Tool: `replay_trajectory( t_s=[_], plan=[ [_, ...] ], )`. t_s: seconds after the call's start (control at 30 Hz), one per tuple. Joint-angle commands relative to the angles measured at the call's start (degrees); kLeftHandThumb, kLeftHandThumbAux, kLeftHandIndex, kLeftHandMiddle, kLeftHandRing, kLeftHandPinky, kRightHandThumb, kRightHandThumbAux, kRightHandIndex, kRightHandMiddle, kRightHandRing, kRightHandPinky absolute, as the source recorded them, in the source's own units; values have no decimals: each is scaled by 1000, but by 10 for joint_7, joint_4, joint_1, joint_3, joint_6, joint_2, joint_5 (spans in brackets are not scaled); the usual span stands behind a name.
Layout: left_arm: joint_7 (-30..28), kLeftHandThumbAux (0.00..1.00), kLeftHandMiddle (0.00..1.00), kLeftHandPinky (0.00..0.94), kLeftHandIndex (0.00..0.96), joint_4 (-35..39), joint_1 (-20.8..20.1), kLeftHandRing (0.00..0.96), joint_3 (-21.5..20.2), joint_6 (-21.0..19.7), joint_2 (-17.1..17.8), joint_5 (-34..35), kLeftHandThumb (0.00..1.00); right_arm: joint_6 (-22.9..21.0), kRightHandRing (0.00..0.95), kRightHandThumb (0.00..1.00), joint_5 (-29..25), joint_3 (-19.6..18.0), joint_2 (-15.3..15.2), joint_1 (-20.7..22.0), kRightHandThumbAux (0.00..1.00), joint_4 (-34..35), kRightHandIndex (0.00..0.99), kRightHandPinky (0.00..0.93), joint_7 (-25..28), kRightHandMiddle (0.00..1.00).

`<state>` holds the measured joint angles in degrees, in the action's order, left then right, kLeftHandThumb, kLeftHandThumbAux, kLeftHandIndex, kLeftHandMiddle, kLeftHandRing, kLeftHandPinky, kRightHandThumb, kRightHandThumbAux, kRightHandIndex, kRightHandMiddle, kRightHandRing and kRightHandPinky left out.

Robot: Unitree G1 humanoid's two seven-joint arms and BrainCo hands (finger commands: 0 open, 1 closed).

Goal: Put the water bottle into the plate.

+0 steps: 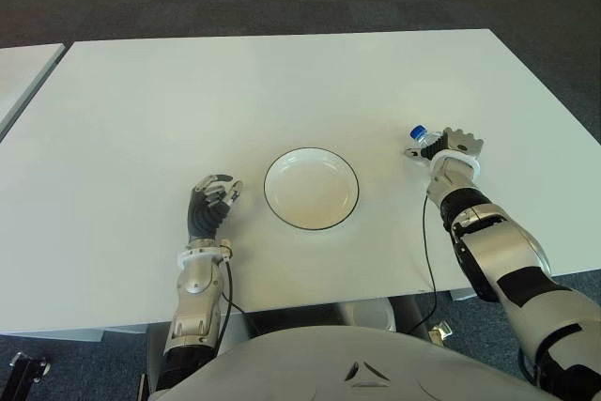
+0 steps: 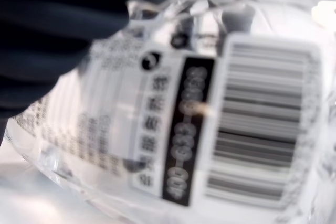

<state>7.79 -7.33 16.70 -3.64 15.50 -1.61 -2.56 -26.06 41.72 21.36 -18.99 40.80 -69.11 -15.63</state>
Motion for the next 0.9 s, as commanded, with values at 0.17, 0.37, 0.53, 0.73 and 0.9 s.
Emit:
replay_trajectory(
  t_s=[0.17, 0.37, 0.53, 0.73, 0.9],
  plan=[
    [-4, 720, 840, 796, 436, -4, -2, 832, -2, -23, 2, 2, 701, -1, 790, 708, -48, -13, 54, -92, 711, -47, 439, 817, 48, 798],
    [0, 720, 844, 820, 436, -9, -4, 839, -2, -9, 1, -1, 701, 8, 798, 704, -53, -24, 54, -93, 713, -46, 437, 823, 39, 806],
    [-5, 720, 847, 813, 436, -9, -4, 843, 0, -3, 4, -1, 701, 21, 806, 701, -72, -48, 55, -95, 719, -40, 437, 825, 14, 813],
    [-5, 720, 848, 807, 436, -9, -4, 845, 0, 0, 6, -3, 701, 40, 813, 699, -93, -75, 58, -96, 723, -31, 438, 829, -19, 818],
    [-7, 720, 849, 807, 436, -8, -4, 847, 0, -4, 6, -1, 701, 66, 818, 698, -106, -95, 57, -100, 725, -19, 438, 831, -53, 823]
  ],
)
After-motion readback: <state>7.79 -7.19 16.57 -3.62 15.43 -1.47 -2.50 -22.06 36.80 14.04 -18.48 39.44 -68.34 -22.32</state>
